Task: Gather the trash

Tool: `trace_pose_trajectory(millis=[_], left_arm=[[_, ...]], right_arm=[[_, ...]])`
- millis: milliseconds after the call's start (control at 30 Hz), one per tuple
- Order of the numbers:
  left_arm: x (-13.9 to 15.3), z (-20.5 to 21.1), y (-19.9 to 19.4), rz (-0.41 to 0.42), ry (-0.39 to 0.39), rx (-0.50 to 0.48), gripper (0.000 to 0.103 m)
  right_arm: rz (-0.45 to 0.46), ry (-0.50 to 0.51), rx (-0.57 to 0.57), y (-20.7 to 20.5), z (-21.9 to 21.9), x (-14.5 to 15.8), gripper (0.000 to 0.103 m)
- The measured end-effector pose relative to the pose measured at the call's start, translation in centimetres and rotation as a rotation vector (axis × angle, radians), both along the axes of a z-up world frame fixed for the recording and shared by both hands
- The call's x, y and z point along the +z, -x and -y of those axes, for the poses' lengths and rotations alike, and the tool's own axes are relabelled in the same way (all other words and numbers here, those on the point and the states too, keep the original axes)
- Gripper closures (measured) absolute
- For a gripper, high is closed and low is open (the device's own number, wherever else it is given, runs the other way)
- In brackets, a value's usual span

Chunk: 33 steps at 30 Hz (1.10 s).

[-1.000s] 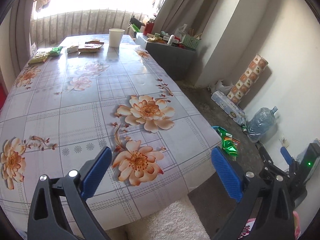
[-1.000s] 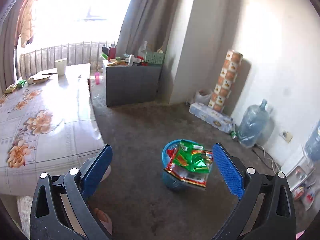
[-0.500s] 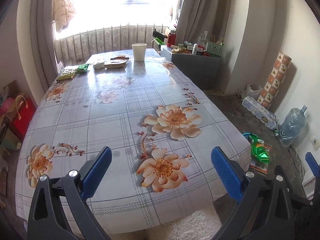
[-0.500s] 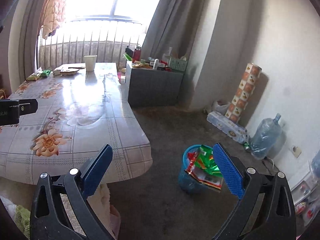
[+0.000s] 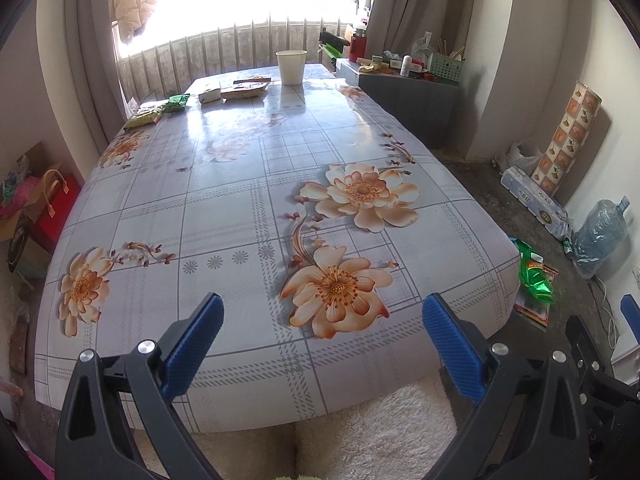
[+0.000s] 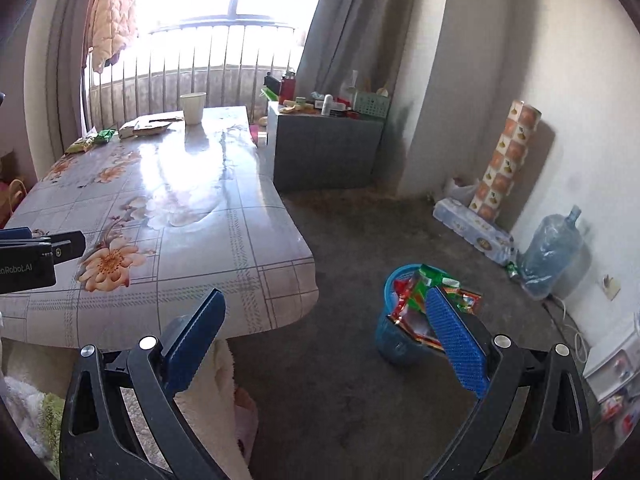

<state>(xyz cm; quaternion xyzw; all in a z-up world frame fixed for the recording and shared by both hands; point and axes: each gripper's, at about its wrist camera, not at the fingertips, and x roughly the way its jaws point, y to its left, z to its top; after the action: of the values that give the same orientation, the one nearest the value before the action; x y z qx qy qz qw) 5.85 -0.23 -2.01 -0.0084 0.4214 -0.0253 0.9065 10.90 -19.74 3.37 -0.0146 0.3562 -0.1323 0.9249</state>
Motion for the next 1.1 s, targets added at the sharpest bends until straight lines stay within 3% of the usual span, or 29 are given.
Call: trace_pose_trajectory(millis=[667, 1100], left_arm=[[1.8, 1.7, 2.2, 0.037, -0.024, -0.036, 0.006], [2.1, 3.5, 3.7, 0.034, -0.059, -0.063, 0.006]], right_arm=[[0.016, -0.058, -0.049, 2.8, 3.3, 2.8, 0.007], [0.036, -0.122, 0.063, 5.1, 3.0, 4.9, 0.007]])
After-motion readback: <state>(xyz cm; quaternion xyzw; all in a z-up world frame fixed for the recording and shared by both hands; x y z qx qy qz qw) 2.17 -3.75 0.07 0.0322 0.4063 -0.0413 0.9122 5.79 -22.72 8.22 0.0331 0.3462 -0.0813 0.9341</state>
